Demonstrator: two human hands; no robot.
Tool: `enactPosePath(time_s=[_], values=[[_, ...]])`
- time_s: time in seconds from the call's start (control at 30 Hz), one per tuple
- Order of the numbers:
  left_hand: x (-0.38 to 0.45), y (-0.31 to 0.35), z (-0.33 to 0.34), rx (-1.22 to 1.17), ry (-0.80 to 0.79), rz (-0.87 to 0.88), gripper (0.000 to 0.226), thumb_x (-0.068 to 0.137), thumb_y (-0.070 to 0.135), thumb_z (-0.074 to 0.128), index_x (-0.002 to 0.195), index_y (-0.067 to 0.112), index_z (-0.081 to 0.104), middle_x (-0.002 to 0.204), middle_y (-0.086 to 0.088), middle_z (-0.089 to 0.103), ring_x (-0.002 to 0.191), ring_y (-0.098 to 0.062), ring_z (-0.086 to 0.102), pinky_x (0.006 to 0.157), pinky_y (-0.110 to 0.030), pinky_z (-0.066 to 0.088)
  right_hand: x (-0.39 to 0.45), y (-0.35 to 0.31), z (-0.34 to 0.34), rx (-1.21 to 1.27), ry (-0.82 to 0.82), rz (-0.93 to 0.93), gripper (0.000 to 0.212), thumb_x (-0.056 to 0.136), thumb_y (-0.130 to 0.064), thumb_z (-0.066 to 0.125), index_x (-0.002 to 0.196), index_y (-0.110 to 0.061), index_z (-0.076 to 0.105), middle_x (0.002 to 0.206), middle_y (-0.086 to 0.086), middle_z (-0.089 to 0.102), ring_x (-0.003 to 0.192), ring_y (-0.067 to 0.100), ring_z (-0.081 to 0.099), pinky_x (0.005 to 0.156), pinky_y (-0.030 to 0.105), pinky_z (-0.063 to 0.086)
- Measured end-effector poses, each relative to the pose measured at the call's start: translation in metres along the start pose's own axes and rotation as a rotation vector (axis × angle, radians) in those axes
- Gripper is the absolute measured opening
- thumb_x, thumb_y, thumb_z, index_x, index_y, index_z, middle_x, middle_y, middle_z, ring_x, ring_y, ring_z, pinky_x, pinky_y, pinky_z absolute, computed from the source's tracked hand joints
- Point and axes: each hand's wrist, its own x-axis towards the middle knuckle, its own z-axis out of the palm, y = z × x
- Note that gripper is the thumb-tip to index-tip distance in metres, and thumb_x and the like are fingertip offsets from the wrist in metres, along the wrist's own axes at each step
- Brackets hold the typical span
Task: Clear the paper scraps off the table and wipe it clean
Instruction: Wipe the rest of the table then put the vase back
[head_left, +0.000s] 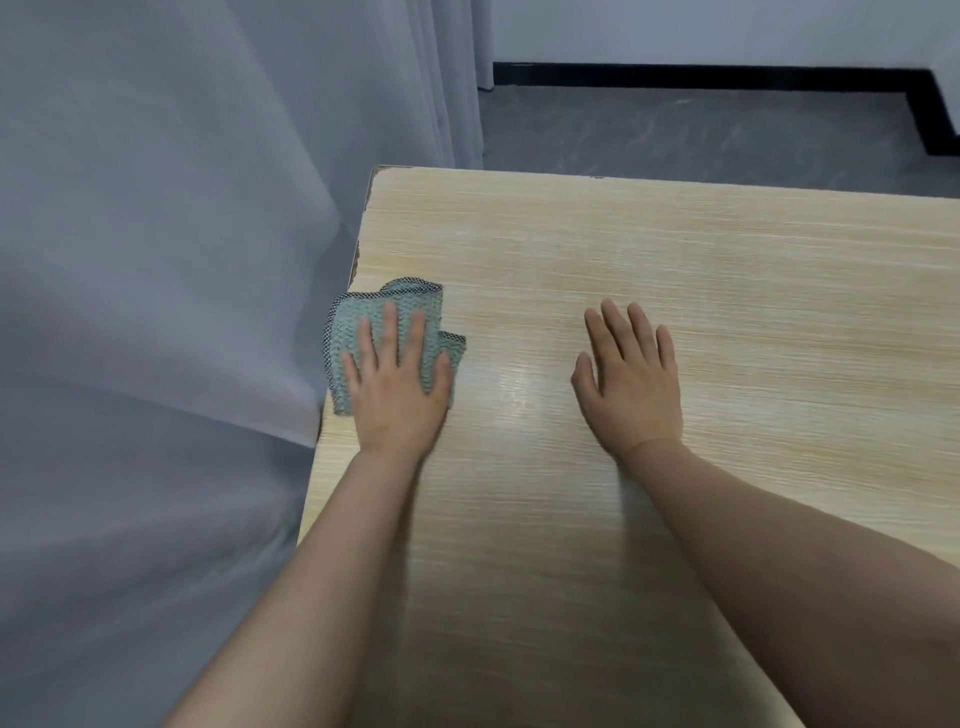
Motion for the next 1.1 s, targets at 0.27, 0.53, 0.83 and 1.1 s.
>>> enactPosePath(time_s=[0.27, 0.53, 0.83, 1.1], values=[[-0.073, 0.076, 0.028, 0.021, -0.078, 0.432, 0.060, 0.092, 0.056, 0.022, 0.148, 0.035, 0.014, 0.158, 0.007, 0.007, 0.146, -0.021, 0.000, 0.116, -0.046, -0.004, -0.001, -0.001, -0.002, 0.003, 0.024, -0.018, 0.059, 0.092, -0.038, 0.014, 0.148, -0.023, 0.026, 0.156, -0.004, 0.020, 0.146, 0.018, 0.007, 0.118, 0.038, -0.002], [-0.042, -0.020, 0.007, 0.027, -0.036, 0.101, 0.062, 0.090, 0.059, 0.007, 0.148, 0.038, 0.001, 0.156, 0.011, -0.010, 0.145, -0.015, -0.011, 0.116, -0.040, -0.006, -0.002, -0.002, -0.001, 0.022, 0.043, -0.018, 0.053, 0.096, -0.032, 0.020, 0.147, -0.022, 0.029, 0.156, -0.003, 0.023, 0.146, 0.019, 0.009, 0.118, 0.039, 0.000], [-0.070, -0.051, 0.009, -0.071, 0.034, -0.091, 0.057, 0.098, 0.048, 0.023, 0.150, 0.028, 0.009, 0.159, 0.001, -0.001, 0.146, -0.019, -0.005, 0.118, -0.040, 0.002, -0.002, -0.001, 0.001, 0.037, 0.046, -0.025, 0.054, 0.096, -0.033, 0.018, 0.147, -0.022, 0.027, 0.156, -0.003, 0.021, 0.146, 0.019, 0.008, 0.119, 0.040, 0.001], [-0.126, 0.012, 0.022, -0.022, -0.111, 0.085, 0.066, 0.089, 0.064, 0.004, 0.146, 0.035, -0.016, 0.152, 0.004, -0.027, 0.140, -0.021, -0.028, 0.115, -0.041, -0.014, -0.002, -0.002, 0.001, 0.014, 0.018, -0.038, 0.051, 0.099, -0.030, 0.018, 0.149, -0.020, 0.022, 0.157, -0.001, 0.017, 0.146, 0.021, 0.004, 0.118, 0.041, -0.002]])
